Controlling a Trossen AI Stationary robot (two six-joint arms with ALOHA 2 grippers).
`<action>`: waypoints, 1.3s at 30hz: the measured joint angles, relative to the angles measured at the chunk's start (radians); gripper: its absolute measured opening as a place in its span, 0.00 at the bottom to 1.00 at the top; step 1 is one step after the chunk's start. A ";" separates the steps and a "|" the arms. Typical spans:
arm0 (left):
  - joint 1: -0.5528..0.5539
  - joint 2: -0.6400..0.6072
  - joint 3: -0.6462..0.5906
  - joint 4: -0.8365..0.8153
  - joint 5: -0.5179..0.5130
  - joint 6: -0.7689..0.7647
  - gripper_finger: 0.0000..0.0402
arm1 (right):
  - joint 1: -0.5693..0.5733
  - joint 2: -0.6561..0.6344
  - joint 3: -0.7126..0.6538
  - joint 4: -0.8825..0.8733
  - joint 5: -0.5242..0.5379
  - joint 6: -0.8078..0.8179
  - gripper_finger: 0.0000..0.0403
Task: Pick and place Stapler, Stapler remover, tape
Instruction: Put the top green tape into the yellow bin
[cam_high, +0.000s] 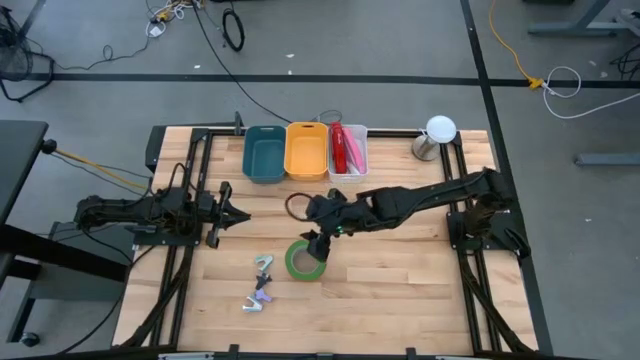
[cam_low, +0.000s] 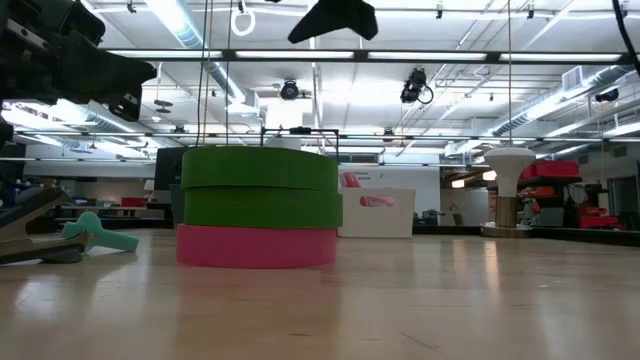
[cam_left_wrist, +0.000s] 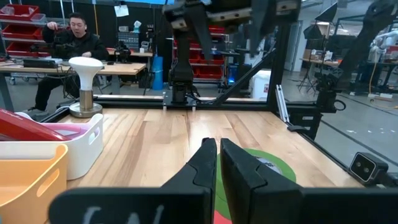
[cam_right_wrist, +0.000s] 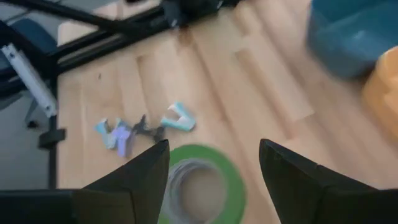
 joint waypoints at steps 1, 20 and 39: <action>0.000 0.000 0.000 0.000 0.000 0.000 0.06 | 0.000 0.017 0.018 -0.019 -0.018 0.008 0.61; 0.000 0.000 0.000 0.000 0.000 0.000 0.06 | 0.006 0.159 0.061 -0.233 -0.081 0.073 0.62; 0.000 0.000 0.000 0.000 0.000 0.000 0.06 | 0.009 0.262 0.060 -0.222 -0.135 0.100 0.74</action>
